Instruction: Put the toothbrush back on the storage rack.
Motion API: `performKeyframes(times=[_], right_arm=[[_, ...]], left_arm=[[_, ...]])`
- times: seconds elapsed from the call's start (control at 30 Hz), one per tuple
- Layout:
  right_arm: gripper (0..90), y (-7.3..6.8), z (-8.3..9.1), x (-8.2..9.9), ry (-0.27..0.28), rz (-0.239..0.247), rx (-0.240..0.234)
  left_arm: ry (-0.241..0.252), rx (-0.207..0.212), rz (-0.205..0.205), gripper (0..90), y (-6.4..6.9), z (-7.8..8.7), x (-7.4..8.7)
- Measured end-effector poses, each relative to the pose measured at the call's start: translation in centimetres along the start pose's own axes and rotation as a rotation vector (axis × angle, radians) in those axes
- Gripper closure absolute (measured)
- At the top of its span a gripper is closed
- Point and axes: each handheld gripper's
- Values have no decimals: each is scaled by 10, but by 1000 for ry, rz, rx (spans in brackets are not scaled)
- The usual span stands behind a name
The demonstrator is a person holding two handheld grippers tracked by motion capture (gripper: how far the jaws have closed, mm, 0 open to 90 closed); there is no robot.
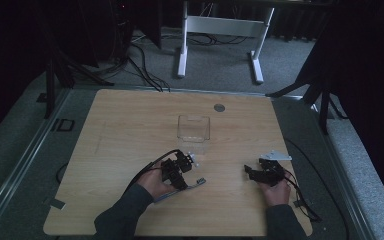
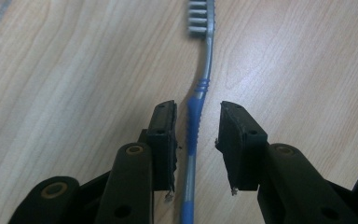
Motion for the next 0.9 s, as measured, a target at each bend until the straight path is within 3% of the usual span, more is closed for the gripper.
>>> performKeyframes(times=[0.9], right_arm=[[283,0,0,0,0,1,-2]], left_arm=[[-91,-23,-14,731,2,-19,-5]])
Point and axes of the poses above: each handheld gripper's, and its own axes: z roughly backward along the jaws, x roughly out of its underside, y roughly to its right, and after that the axes turned 5 degrees about x, right-handed
